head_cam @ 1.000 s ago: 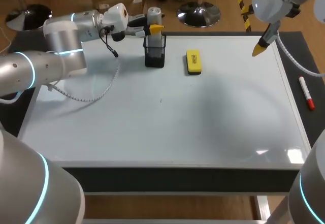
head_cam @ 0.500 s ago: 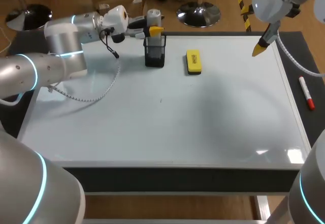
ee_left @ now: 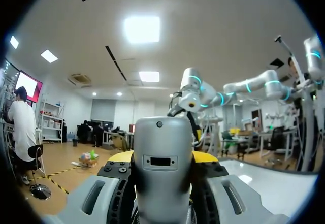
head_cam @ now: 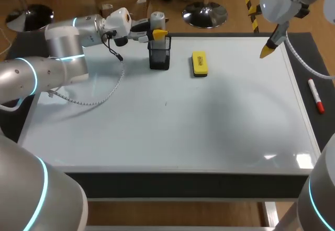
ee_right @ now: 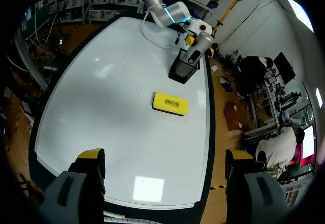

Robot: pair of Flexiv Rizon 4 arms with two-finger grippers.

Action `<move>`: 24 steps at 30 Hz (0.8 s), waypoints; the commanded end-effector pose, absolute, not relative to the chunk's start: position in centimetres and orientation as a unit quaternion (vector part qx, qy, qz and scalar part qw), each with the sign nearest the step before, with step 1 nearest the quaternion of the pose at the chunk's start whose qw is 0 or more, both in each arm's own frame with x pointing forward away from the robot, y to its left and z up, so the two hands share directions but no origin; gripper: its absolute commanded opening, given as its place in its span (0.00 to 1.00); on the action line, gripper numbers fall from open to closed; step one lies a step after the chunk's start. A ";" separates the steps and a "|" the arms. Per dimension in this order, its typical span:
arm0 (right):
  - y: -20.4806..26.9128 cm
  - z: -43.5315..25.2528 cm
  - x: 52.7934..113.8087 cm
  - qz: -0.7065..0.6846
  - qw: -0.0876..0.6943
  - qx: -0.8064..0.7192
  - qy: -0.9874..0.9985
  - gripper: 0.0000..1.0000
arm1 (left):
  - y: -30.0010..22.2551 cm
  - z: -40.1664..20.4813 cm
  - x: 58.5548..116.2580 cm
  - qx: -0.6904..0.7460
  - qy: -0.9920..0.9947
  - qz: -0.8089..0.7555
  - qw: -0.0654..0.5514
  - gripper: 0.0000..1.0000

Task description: Pick up the inspection probe, press it on each red-marked spot on the whiteboard one by one, put down the probe, pick up the eraser, and wipe off all the red marks.

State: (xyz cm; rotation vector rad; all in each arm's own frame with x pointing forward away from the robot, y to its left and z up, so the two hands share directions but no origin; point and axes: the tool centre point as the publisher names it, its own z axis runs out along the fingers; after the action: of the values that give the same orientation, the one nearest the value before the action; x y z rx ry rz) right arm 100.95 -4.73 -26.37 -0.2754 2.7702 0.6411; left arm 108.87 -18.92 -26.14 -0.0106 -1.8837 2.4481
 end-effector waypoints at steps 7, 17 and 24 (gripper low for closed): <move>-4.7 -26.3 101.0 0.220 0.141 -0.096 0.960 1.00 | -18.9 -25.2 107.6 -0.007 -0.608 0.794 0.023 0.82; -4.7 -26.3 101.0 0.220 0.141 -0.096 0.960 1.00 | -18.3 -24.3 107.0 -0.011 -0.610 0.792 0.011 1.00; -4.7 -26.3 101.0 0.220 0.141 -0.096 0.960 1.00 | -16.7 -24.1 106.6 -0.027 -0.639 0.769 -0.023 1.00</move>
State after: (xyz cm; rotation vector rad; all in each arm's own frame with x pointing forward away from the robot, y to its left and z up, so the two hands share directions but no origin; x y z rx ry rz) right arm 100.95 -4.72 -26.38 -0.2753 2.7702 0.6411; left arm 107.93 -17.60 -25.23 -0.1225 -1.9552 2.4732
